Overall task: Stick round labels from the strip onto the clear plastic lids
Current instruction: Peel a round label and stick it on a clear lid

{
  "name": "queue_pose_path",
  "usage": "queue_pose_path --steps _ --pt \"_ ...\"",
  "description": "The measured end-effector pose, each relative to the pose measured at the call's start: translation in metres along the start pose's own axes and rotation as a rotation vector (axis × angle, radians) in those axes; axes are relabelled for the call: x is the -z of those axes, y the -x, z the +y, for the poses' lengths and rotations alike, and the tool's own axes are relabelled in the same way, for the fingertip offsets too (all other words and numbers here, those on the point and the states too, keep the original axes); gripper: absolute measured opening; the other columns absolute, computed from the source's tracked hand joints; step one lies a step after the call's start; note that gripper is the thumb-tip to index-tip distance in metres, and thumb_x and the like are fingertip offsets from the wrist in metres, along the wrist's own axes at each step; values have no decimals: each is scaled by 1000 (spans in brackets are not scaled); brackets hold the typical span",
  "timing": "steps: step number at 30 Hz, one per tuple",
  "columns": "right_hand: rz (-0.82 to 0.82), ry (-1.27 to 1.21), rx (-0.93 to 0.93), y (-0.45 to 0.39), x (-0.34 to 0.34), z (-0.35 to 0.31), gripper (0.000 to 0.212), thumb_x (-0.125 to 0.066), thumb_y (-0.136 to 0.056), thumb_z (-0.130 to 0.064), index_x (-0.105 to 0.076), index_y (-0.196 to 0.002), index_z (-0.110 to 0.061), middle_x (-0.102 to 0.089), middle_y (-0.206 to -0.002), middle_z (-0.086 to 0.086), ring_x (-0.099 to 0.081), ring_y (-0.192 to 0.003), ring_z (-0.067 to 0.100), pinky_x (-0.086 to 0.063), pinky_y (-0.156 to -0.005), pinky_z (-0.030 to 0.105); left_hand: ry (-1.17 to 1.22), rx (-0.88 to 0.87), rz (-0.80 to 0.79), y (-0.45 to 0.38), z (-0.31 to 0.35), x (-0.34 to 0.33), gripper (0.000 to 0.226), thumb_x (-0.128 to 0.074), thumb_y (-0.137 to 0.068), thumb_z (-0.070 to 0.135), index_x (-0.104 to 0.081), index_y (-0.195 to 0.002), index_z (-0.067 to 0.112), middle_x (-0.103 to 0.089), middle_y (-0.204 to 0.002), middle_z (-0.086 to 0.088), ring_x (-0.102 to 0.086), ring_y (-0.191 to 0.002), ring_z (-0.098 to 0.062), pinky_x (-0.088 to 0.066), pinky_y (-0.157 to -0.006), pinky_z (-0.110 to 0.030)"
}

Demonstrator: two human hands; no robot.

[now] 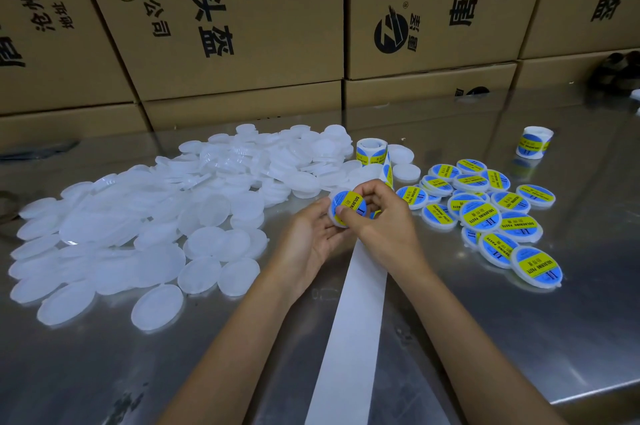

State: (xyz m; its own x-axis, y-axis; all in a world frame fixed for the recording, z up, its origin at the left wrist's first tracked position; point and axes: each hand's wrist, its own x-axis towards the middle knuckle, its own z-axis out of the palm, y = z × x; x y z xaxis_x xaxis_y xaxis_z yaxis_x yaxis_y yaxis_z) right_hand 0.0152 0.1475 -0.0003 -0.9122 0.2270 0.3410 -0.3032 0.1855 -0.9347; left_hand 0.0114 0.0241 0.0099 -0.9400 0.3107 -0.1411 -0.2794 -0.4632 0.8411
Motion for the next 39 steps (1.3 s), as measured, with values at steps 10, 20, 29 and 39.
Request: queue_pose_path --steps 10,20,29,39 --pt "82 263 202 0 0 5 41 -83 -75 -23 -61 -109 -23 -54 -103 -5 -40 -101 9 -33 -78 6 189 45 -64 3 7 5 38 -44 -103 17 -58 -125 -10 -64 -126 -30 -67 -114 -37 -58 -94 -36" --pt "82 285 90 -2 1 12 53 -85 -63 -55 -51 -91 -27 -53 -87 -6 -50 -85 9 -39 -69 22 323 36 -84 3 10 4 37 -42 -104 13 -54 -127 -14 -63 -125 -33 -66 -115 -41 -61 -84 -38" --pt "24 441 147 2 0 14 50 -60 -88 -57 -39 -60 -21 -42 -54 -7 -42 -59 11 -37 -54 33 -82 -98 3 -2 7 7 37 -39 -104 21 -66 -119 1 -70 -116 -16 -60 -107 -25 -43 -74 -29" --pt "-30 443 177 0 3 10 45 -48 -103 -29 -32 -60 -25 -36 -54 -6 -36 -59 14 -27 -58 34 -515 -329 80 -1 4 13 53 -76 -84 0 -60 -129 24 -76 -105 1 -71 -92 -9 -58 -78 -23"
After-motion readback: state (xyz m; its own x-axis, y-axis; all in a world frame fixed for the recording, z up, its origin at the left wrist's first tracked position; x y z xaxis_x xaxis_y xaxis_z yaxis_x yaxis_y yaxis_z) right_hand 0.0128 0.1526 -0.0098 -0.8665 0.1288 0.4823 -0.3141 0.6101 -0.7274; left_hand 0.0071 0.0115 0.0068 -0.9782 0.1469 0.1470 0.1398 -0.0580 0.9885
